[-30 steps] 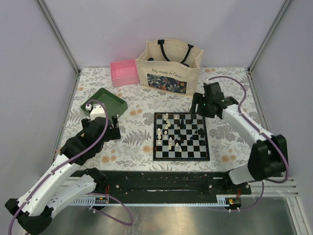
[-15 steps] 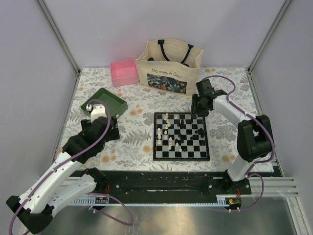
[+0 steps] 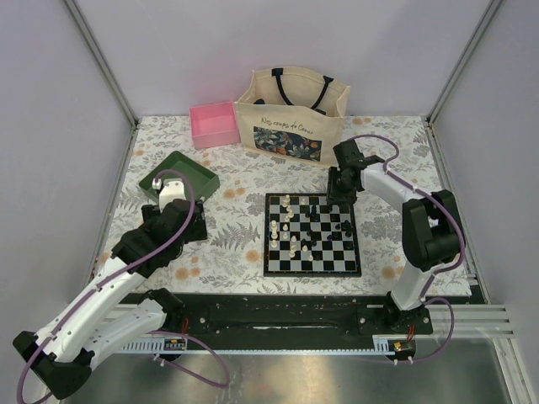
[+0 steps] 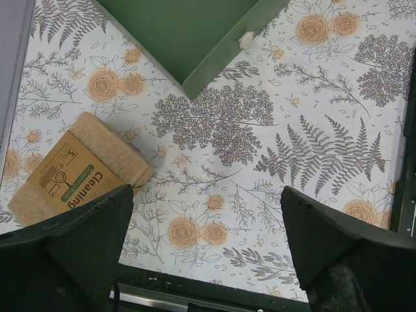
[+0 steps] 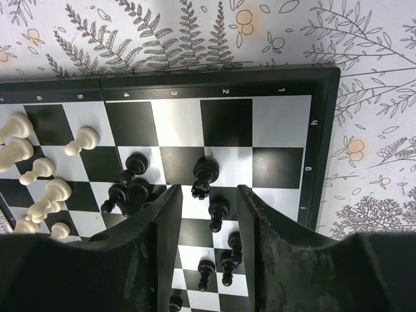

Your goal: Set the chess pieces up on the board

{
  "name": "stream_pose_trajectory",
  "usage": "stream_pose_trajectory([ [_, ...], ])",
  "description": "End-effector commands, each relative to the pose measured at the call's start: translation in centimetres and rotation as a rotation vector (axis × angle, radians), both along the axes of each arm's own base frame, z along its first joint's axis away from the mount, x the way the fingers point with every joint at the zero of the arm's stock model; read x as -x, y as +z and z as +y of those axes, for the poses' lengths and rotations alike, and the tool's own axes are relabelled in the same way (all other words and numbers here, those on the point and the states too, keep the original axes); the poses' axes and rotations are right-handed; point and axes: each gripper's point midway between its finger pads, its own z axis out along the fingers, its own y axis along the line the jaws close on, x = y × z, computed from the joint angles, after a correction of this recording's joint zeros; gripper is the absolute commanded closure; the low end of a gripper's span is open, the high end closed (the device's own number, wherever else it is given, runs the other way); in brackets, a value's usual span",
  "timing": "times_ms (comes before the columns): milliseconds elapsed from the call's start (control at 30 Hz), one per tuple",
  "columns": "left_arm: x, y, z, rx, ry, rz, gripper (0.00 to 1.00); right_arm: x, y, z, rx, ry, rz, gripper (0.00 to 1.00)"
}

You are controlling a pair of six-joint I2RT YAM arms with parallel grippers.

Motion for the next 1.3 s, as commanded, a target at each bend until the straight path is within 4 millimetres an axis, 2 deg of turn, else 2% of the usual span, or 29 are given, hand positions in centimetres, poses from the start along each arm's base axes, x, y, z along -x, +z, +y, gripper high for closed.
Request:
stream_pose_trajectory([
  [0,-0.6,1.8,0.0,0.026,0.011,-0.055,0.01,-0.9,0.2,1.3,-0.005,0.041,-0.022,0.57],
  [300,-0.4,2.1,0.2,0.035,0.018,-0.075,0.01,-1.3,-0.5,1.5,0.021,0.053,-0.005,0.59],
  [400,-0.5,2.0,0.2,0.03,0.019,-0.07,0.01,-1.2,-0.4,1.5,0.028,0.058,-0.009,0.66],
  [633,-0.6,1.8,-0.1,0.025,0.008,-0.055,0.01,-0.5,-0.2,1.3,0.029,0.057,-0.007,0.65],
  [733,-0.6,1.8,-0.1,0.027,0.008,-0.058,0.01,-0.5,-0.1,1.2,0.036,0.053,-0.012,0.69],
  [800,-0.5,1.8,0.0,0.025,0.009,-0.058,0.01,-0.6,0.1,1.2,0.037,0.055,-0.012,0.78],
  [1000,-0.6,1.7,0.0,0.023,0.012,-0.056,0.01,-0.6,0.9,1.1,0.036,0.052,-0.03,0.79],
  [1267,-0.6,1.6,-0.1,0.022,0.009,-0.051,0.01,-2.7,2.6,-1.1,0.152,-0.007,-0.107,0.8],
])
